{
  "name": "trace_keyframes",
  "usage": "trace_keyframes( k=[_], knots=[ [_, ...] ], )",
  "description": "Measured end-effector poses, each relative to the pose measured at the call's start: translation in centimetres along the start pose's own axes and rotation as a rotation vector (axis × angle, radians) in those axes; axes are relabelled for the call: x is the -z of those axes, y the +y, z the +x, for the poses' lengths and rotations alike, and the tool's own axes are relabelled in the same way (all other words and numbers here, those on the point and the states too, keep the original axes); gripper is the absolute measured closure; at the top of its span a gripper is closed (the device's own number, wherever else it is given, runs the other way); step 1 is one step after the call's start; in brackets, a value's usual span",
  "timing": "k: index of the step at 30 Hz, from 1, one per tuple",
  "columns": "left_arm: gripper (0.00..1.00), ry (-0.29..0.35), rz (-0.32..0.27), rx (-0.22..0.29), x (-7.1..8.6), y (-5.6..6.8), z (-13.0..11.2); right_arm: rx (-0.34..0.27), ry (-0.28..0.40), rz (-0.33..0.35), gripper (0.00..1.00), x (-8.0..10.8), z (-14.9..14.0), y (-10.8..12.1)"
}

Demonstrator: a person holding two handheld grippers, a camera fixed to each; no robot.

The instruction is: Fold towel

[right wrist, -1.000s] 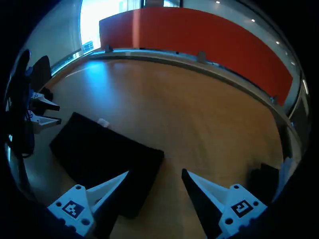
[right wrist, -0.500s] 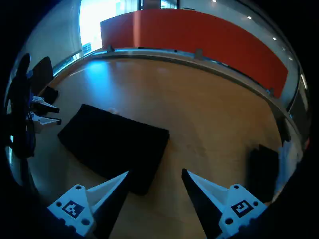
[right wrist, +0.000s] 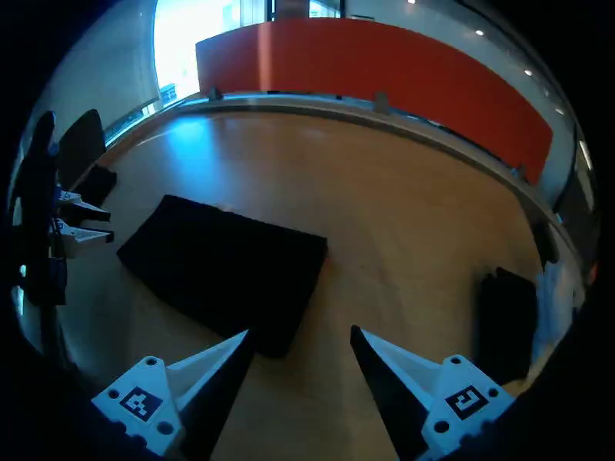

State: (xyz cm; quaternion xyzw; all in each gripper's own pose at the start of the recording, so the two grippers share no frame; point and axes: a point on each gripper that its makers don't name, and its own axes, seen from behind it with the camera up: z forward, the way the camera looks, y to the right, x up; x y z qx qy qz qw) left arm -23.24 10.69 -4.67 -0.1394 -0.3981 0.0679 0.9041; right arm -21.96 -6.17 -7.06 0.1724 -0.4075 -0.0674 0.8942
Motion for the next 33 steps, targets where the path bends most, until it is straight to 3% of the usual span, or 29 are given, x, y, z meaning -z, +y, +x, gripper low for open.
trace_keyframes(
  k=[14, 26, 33],
  knots=[
    [0.22, 0.013, 0.060, 0.072, 2.6, -1.3, -1.9, 0.131, -0.007, 0.100, 0.08, -0.6, -0.1, -1.7],
    [0.23, 0.007, 0.080, 0.102, 3.8, -1.6, -3.3, 0.174, -0.026, 0.141, 0.08, -1.4, -0.6, -2.2],
    [0.22, 0.000, 0.089, 0.118, 4.6, -1.6, -4.2, 0.239, -0.074, 0.169, 0.22, -1.9, -2.7, -2.1]
  ],
)
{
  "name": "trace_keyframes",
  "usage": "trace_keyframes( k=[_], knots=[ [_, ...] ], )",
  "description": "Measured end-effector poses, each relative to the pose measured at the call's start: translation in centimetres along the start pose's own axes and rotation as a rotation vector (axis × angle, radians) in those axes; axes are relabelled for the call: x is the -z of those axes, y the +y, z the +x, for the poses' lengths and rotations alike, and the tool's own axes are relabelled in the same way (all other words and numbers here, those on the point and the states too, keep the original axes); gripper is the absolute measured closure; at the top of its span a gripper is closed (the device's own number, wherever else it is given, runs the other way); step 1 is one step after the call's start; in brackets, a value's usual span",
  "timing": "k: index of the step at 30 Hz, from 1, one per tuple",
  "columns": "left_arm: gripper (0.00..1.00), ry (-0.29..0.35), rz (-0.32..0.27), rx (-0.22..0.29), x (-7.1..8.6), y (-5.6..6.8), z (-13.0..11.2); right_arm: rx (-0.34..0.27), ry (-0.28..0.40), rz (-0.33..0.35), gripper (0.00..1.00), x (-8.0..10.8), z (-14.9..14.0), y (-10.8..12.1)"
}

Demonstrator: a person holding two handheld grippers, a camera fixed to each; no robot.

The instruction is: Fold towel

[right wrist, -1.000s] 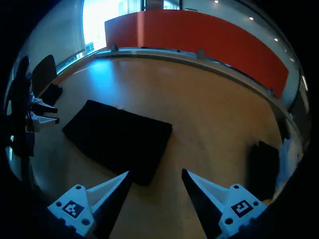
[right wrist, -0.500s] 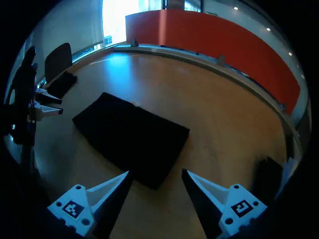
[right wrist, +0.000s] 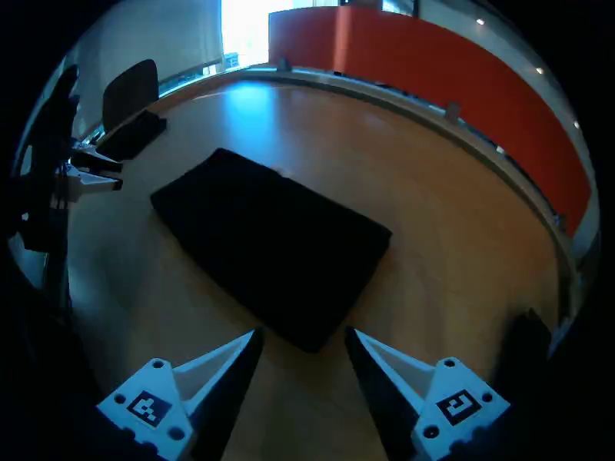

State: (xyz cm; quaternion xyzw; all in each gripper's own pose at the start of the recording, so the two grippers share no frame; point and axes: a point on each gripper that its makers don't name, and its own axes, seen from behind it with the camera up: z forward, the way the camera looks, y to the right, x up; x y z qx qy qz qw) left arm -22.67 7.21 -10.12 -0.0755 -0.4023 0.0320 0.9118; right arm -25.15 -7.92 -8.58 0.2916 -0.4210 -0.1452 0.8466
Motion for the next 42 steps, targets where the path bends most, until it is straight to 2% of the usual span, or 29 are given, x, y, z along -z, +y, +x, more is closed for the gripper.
trace_keyframes(
  k=[5, 11, 18, 27, 29, 36, 42],
  knots=[
    [0.22, -0.007, 0.004, 0.008, 0.4, -0.1, -0.7, 0.026, -0.023, 0.032, 0.30, -0.2, -0.7, -0.3],
    [0.22, -0.011, 0.003, 0.013, 0.7, 0.0, -1.1, 0.053, -0.036, 0.040, 0.34, -0.2, -0.9, -0.1],
    [0.22, -0.010, 0.003, 0.012, 0.7, 0.0, -1.0, 0.066, -0.053, 0.048, 0.55, -0.5, -1.3, 0.2],
    [0.22, -0.012, 0.002, 0.009, 0.7, -0.1, -1.1, 0.040, -0.044, 0.042, 0.81, -0.6, -1.3, 0.8],
    [0.22, -0.012, 0.001, 0.009, 0.7, -0.1, -1.0, 0.033, -0.039, 0.038, 0.89, -0.5, -1.2, 0.9],
    [0.22, -0.011, 0.000, 0.007, 0.5, 0.0, -0.8, 0.014, -0.011, 0.021, 0.89, -0.4, -0.6, 1.1],
    [0.22, -0.010, 0.000, 0.014, 0.4, -0.1, -0.6, 0.009, 0.015, 0.004, 0.89, 0.4, 0.2, 1.3]
  ],
)
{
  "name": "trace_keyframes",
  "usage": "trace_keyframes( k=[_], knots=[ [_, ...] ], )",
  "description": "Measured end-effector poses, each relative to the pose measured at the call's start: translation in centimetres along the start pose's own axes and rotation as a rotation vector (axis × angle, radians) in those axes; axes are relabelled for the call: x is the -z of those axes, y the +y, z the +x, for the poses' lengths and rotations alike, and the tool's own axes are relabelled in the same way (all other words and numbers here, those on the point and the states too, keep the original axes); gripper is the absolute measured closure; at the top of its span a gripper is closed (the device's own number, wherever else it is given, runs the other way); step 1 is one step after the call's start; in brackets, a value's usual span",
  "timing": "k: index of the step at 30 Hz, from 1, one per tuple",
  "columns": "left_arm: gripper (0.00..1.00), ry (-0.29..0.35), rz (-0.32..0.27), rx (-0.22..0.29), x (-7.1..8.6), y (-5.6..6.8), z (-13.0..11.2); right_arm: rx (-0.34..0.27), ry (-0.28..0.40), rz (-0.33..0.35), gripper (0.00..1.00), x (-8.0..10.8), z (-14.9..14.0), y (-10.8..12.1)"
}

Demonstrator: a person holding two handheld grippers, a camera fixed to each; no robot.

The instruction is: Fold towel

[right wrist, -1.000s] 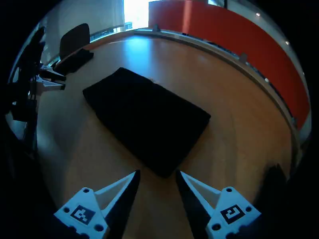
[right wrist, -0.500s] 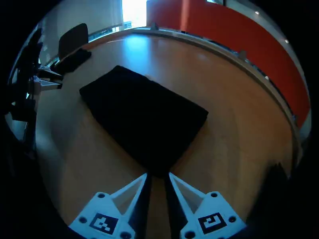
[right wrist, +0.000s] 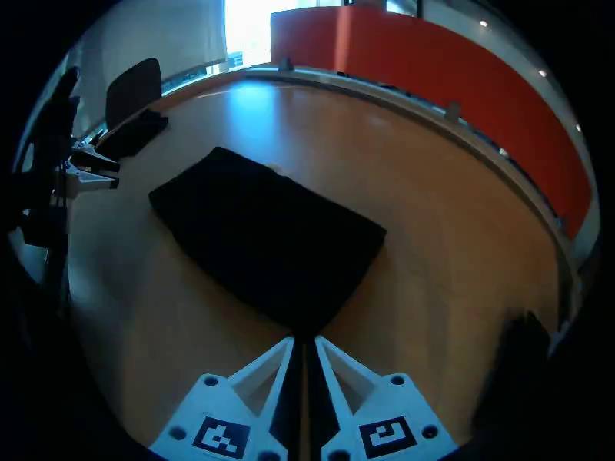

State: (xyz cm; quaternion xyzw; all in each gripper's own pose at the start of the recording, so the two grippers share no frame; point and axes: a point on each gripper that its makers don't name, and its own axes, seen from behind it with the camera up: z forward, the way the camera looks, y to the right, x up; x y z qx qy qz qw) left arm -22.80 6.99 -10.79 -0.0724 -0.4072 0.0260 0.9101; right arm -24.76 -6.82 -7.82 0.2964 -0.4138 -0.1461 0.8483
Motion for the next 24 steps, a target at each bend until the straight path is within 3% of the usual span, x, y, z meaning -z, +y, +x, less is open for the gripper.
trace_keyframes(
  k=[14, 24],
  knots=[
    [0.22, 0.018, 0.001, -0.008, 0.0, -0.1, 1.2, 0.072, 0.115, -0.048, 0.90, 4.1, 6.2, 0.7],
    [0.22, 0.030, -0.003, -0.013, 0.2, 0.3, 1.9, 0.128, 0.170, -0.057, 0.90, 6.0, 9.8, 0.6]
  ],
)
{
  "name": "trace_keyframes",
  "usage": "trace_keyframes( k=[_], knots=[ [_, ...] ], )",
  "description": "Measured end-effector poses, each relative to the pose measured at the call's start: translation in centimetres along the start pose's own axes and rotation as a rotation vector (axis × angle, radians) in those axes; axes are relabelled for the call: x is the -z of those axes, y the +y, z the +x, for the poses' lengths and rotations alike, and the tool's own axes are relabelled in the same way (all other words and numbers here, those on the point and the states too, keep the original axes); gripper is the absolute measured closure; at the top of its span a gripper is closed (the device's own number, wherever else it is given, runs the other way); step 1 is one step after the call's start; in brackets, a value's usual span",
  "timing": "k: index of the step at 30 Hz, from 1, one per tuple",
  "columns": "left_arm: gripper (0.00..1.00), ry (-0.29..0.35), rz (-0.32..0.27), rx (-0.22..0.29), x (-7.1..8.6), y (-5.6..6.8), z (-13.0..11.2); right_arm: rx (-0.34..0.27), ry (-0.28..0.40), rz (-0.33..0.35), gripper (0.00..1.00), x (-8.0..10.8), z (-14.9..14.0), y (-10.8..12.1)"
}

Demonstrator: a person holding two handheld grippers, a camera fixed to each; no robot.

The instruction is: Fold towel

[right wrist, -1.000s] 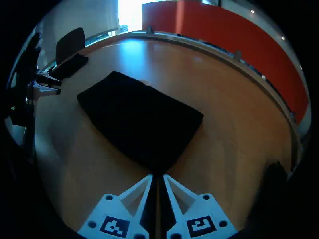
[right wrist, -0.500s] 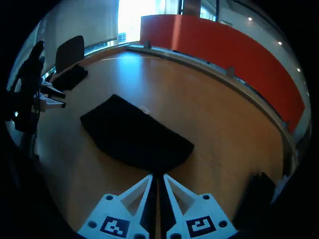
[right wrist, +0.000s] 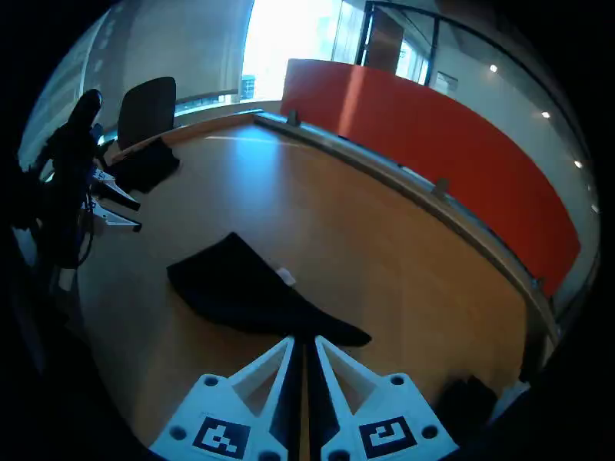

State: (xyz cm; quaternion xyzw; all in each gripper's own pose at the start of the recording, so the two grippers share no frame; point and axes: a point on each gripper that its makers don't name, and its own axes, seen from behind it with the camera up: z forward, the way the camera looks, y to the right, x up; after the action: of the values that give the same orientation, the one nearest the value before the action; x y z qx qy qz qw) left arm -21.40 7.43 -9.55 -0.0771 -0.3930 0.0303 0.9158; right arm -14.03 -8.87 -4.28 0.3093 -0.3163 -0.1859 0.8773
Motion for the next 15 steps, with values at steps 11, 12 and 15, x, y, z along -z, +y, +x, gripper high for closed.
trace_keyframes(
  k=[11, 12, 15],
  knots=[
    [0.22, 0.002, -0.002, 0.003, -0.1, 0.2, 0.2, 0.034, 0.004, 0.012, 0.90, 0.0, 1.1, -0.3],
    [0.22, 0.003, -0.002, 0.004, -0.1, 0.2, 0.2, 0.036, 0.004, 0.016, 0.90, -0.1, 1.2, -0.4],
    [0.22, 0.004, -0.001, 0.006, 0.0, 0.2, 0.2, 0.044, 0.006, 0.028, 0.90, -0.4, 1.5, -1.0]
  ],
)
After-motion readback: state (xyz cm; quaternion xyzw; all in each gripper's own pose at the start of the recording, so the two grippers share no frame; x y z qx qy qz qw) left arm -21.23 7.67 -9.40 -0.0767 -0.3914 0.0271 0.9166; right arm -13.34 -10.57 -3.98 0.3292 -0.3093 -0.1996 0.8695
